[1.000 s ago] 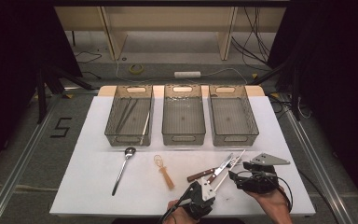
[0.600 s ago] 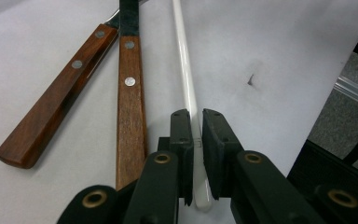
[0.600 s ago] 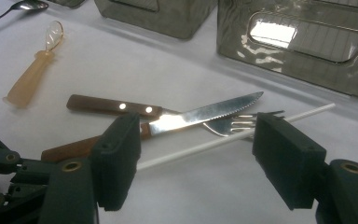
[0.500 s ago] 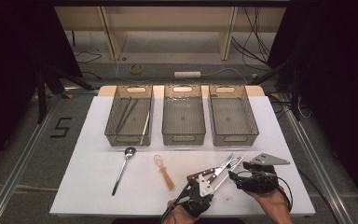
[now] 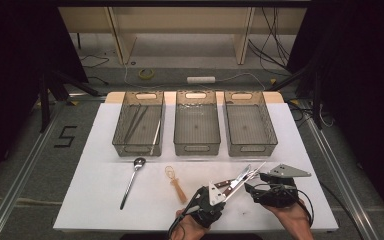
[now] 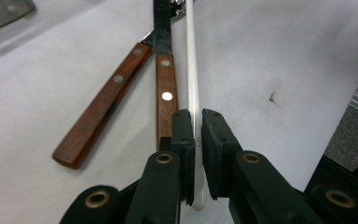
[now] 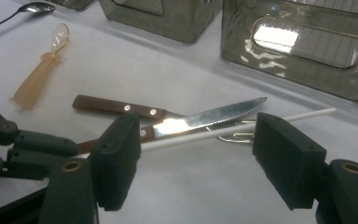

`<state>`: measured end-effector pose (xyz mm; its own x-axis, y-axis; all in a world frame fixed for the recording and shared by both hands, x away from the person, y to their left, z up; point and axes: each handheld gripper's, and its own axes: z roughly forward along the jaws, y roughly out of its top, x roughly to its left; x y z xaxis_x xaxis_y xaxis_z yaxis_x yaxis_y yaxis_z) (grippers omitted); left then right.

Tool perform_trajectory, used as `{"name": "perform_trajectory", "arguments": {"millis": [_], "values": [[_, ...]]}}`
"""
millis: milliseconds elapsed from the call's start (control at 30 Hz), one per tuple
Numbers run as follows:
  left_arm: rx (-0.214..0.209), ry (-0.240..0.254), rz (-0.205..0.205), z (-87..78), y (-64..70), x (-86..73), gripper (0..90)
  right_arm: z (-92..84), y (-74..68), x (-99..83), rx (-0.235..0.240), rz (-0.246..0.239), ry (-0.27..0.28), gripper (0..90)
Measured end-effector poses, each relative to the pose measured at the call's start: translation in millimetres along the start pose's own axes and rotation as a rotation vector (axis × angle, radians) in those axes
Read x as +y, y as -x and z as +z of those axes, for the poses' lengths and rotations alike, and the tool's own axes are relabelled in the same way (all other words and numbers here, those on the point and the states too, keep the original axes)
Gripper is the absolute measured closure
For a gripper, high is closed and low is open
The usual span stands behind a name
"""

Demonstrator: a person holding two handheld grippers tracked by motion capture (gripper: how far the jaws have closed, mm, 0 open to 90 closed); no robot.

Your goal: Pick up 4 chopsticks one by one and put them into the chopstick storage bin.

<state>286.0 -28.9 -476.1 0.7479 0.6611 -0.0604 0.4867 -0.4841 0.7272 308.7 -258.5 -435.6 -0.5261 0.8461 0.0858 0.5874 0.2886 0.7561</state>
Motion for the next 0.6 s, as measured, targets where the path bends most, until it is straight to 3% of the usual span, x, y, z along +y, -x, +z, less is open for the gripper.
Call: {"name": "perform_trajectory", "arguments": {"millis": [600], "values": [[-0.044,0.044,0.017,-24.5,-22.4,15.7,83.5,-0.6,-3.1,0.9,0.025,-0.025,0.015,33.2]]}}
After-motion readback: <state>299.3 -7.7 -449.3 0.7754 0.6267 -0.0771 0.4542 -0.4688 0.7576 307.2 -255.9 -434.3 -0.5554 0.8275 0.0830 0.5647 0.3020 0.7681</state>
